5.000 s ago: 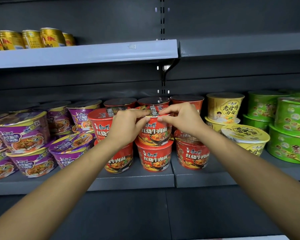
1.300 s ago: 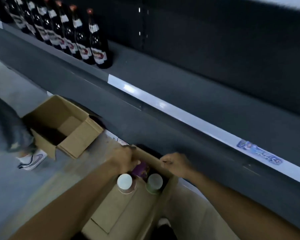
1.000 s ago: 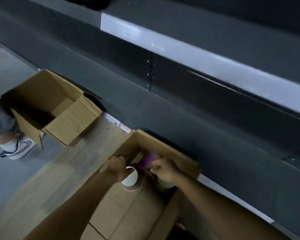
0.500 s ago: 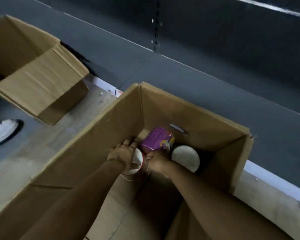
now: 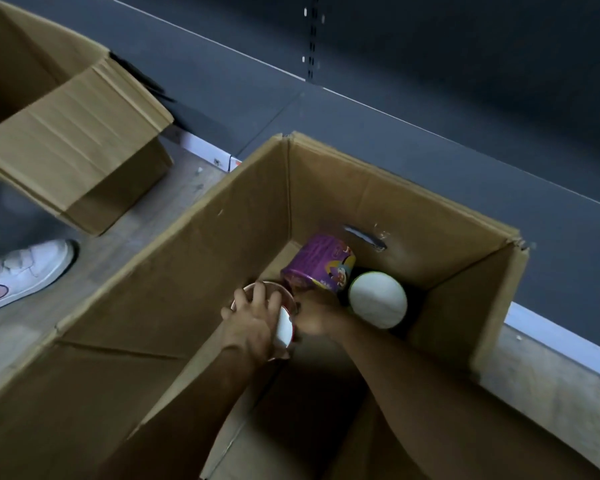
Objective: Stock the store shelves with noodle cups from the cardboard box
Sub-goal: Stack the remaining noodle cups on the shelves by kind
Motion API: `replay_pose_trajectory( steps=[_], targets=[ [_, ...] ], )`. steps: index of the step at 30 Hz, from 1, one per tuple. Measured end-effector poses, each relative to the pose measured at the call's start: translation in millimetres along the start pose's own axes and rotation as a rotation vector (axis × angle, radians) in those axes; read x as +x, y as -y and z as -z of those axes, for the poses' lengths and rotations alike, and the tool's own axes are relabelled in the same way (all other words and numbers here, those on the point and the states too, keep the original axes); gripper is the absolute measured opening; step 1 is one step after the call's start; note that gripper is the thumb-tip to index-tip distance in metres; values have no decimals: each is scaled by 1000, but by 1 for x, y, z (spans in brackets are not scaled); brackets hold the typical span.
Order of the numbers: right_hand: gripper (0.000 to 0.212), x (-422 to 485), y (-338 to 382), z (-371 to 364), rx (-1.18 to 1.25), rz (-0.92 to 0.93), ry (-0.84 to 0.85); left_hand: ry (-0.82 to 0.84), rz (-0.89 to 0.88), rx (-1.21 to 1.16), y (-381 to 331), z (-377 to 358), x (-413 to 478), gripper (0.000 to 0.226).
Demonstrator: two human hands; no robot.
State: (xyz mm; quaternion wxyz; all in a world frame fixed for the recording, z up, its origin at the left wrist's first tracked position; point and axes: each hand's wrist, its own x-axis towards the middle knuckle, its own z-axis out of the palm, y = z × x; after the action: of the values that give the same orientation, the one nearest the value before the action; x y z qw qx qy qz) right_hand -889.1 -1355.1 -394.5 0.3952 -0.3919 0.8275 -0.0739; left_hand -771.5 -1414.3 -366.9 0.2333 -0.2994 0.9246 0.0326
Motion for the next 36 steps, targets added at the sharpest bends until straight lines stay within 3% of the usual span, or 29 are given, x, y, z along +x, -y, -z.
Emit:
replay_pose_trajectory(
  steps=[2,4,7,9,11,15,18,20,26,29,33,36],
  targets=[
    [69,-8,2,7,-76,65,15,-45,40,-24,0,-5,-9,77],
    [69,-19,9,15,-123,120,134,-132,43,-99,5,-9,-19,73],
    [53,-26,17,21,69,65,300,-160,-45,-250,20,-16,-26,78],
    [39,-24,18,21,128,69,290,-124,-68,-428,32,-21,-29,65],
    [40,-23,17,18,87,77,259,-89,-36,-674,41,-26,-31,51],
    [65,-25,9,8,9,31,207,-39,66,-882,38,-32,-41,91],
    [82,-33,9,10,-45,149,241,36,0,-793,36,-30,-41,99],
    [83,-36,12,12,-169,243,261,140,5,-780,36,-34,-37,92],
    [41,-38,17,12,-302,255,276,210,-26,-561,14,-36,-31,95],
    [33,-36,15,14,-233,228,266,232,-26,-673,10,-33,-32,72],
    [31,-30,12,7,-99,91,212,219,68,-928,12,-36,-35,58],
    [26,-35,12,9,-44,81,167,209,121,-1004,9,-27,-41,26]
  ],
)
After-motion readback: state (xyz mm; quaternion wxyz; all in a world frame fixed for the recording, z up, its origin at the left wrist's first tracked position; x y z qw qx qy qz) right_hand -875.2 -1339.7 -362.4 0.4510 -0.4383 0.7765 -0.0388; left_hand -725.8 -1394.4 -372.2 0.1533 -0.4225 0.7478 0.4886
